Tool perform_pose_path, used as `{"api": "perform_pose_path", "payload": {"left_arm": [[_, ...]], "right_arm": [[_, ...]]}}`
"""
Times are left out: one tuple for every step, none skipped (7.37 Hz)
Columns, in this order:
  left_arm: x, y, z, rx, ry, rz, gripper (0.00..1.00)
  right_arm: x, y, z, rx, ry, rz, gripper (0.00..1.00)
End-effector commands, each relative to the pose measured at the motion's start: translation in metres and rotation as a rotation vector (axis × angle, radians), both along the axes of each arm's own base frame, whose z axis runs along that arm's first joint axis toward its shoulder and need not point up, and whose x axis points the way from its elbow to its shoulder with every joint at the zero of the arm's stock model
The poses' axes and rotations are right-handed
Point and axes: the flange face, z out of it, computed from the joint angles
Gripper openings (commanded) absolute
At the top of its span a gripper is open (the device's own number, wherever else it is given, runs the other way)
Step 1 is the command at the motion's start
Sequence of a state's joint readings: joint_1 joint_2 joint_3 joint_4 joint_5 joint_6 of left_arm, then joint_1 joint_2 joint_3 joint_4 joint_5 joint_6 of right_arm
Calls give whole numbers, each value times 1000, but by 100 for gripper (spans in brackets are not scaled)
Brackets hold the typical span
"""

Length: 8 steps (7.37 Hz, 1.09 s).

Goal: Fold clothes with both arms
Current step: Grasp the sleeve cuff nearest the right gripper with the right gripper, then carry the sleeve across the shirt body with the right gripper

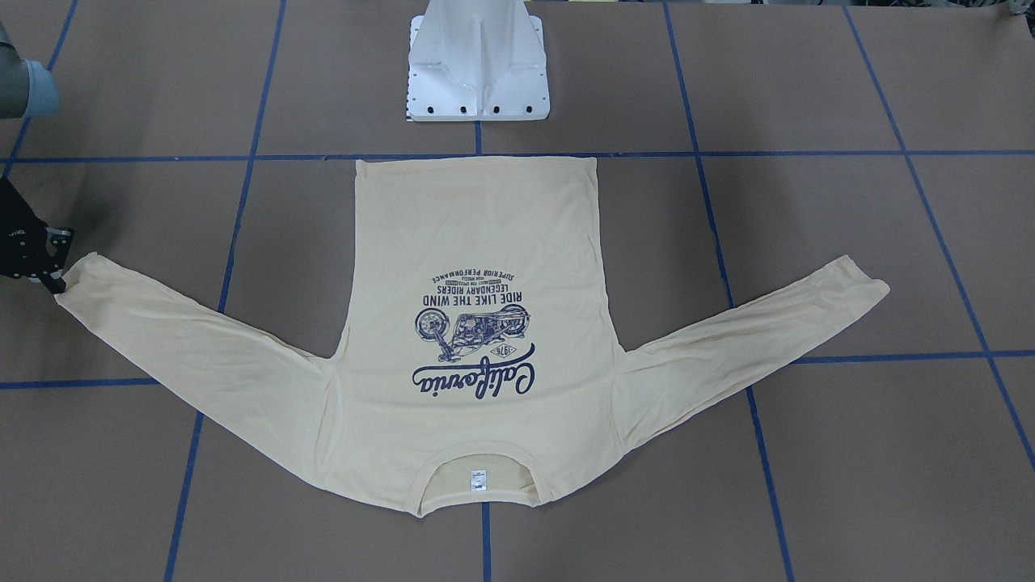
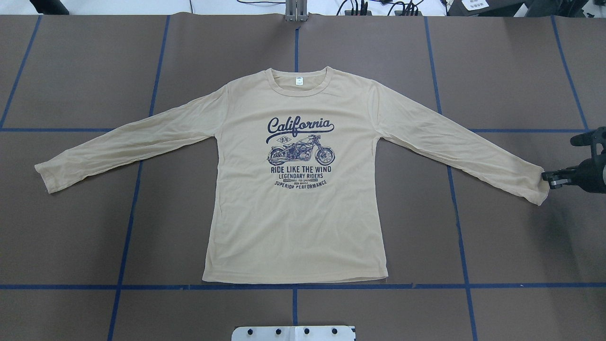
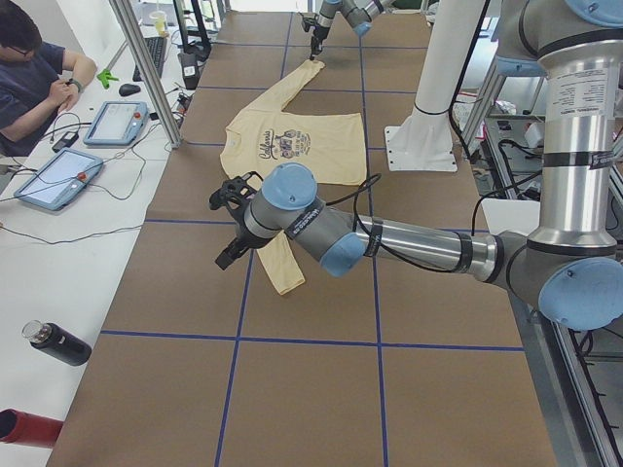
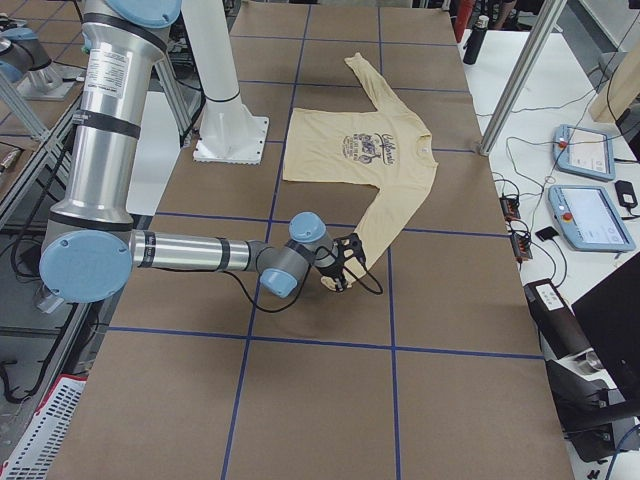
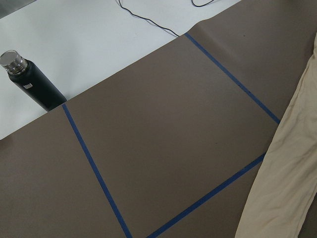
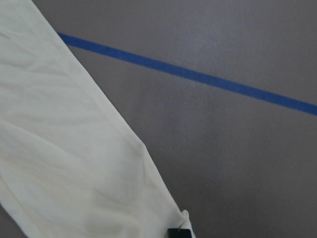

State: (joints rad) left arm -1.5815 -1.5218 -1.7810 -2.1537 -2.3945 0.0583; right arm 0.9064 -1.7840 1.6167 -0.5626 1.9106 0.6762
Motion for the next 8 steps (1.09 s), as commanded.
{"api": "perform_pose_path", "payload": {"left_arm": [[0,0,1,-2,0,0,100],[0,-1,1,-4,1,-1,100],[0,0,2,-4,1,-1,100],[0,0,2,-4,1,-1,100],[0,0,1,-4,1,-2,100],[0,0,1,-4,1,-2,100],[0,0,1,-5,3,-1,100],[0,0,2,-7,3,-1,100]], "right_arm": [[4,-16,-70,15,-44,35,0],[4,-30,-128,-16,-41,56,0],[-7,-47,-193,-71,-56,103,0],[-29,-76,-248,-110,-98,164,0],[-73,-97,-311,-135,-99,202,0],[-134,-105,-374,-153,-67,239,0],[-187,-118,-426,-189,-73,307,0],[-234,-125,-462,-179,-87,344,0]]}}
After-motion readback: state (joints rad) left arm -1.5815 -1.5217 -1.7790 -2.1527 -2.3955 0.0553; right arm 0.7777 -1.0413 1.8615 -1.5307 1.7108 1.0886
